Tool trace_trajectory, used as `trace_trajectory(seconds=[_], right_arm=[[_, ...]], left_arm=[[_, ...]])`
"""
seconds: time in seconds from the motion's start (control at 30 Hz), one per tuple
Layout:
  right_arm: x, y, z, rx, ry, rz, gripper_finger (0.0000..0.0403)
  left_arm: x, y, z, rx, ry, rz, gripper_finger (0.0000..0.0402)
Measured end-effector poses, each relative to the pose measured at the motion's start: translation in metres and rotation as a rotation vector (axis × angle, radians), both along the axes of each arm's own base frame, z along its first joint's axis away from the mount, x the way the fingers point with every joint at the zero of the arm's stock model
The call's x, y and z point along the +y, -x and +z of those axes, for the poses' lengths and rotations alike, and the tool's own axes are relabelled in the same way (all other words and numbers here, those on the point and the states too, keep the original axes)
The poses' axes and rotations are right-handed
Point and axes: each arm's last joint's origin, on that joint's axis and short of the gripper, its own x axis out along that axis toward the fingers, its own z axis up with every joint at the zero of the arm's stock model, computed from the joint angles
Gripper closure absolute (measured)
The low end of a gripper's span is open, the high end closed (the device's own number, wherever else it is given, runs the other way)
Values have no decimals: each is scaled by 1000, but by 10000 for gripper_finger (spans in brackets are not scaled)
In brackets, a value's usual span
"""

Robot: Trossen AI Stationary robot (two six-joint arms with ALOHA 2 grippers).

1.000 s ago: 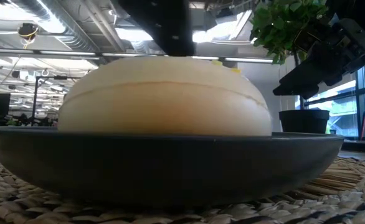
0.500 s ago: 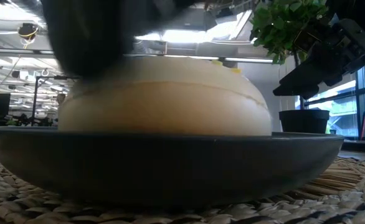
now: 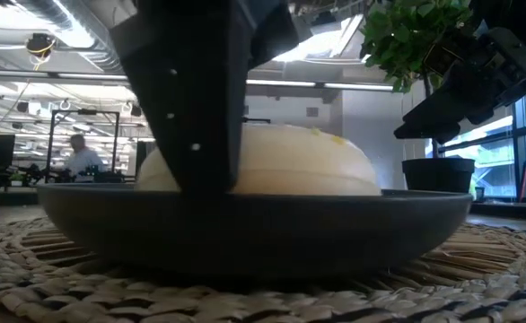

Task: Pick & Place donuts
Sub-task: Put the big white doughnut on the black plate, then put the big pink doughnut on the black plate

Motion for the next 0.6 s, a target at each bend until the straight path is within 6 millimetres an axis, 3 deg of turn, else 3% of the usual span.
trace_trajectory(seconds=[0.23, 0.37, 0.6], right_arm=[[0, -1, 3, -34, -3, 2, 214], [1, -4, 9, -101, 15, 15, 214], [1, -7, 20, -220, -65, -7, 214]], left_arm=[[-3, 6, 20, 45, -34, -35, 165], [-1, 14, 42, -43, -90, -115, 166], [29, 34, 69, -198, -89, -98, 167]])
